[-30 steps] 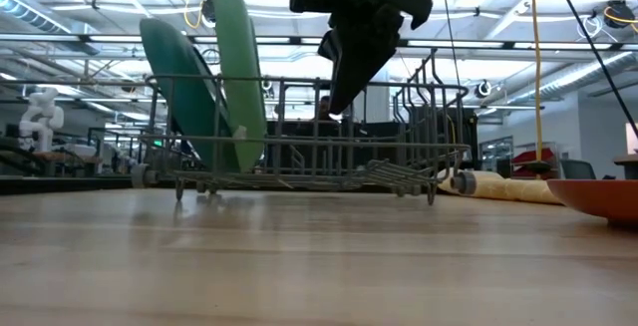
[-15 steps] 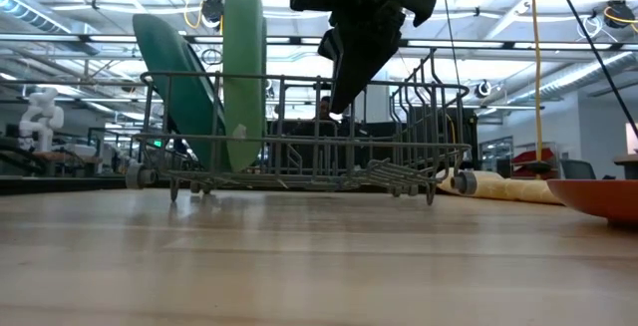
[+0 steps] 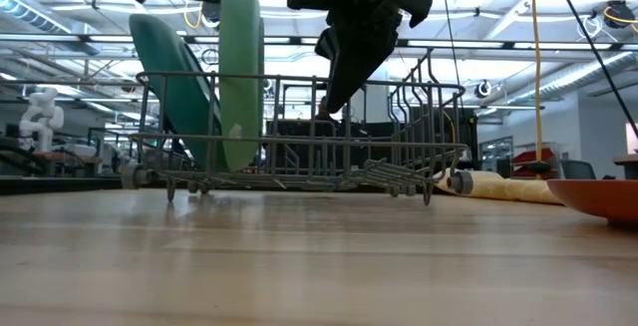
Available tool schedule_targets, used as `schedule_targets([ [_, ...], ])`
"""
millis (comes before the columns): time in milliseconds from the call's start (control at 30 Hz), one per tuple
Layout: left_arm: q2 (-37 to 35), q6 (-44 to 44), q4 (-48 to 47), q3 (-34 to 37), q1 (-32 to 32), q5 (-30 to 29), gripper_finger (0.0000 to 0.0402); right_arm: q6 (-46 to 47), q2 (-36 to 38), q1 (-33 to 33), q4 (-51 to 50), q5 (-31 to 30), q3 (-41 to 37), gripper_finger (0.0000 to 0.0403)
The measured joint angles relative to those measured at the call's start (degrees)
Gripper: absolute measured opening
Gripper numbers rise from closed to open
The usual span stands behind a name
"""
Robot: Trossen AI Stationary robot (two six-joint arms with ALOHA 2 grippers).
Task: Sort dishes
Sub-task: Adjust the light green plate
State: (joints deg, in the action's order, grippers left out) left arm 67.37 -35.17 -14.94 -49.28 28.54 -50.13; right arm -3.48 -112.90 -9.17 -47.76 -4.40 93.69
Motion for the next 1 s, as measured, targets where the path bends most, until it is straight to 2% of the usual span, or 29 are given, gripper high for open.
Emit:
schedule_targets([
  [167,2.85,1.47,2.59,0.02,-2.52,3.21,0.0299,0.19,-0.01,0.0,0.13,0.0,0.0,0.0004],
  [300,3.55,1.76,2.54,0.01,-3.54,4.56,0.0264,0.36,-0.01,-0.06,0.12,-0.01,0.0,0.0004],
  [400,3.41,2.79,2.55,0.01,-3.57,4.8,0.0201,0.39,-0.01,-0.14,0.13,-0.07,0.0,0.0004],
  [567,3.22,3.35,2.86,0.02,-3.5,5.99,0.0053,0.33,-0.03,-0.24,0.35,-0.26,0.0,0.0004],
  [633,3.27,3.83,2.31,0.07,-3.57,6.92,0.0019,0.32,-0.03,-0.24,0.48,-0.26,0.0,0.0004],
  [1000,-0.36,4.36,3.76,0.11,-2.96,6.49,0.0012,0.23,-0.05,-0.33,0.1,-0.1,0.0,0.0004],
])
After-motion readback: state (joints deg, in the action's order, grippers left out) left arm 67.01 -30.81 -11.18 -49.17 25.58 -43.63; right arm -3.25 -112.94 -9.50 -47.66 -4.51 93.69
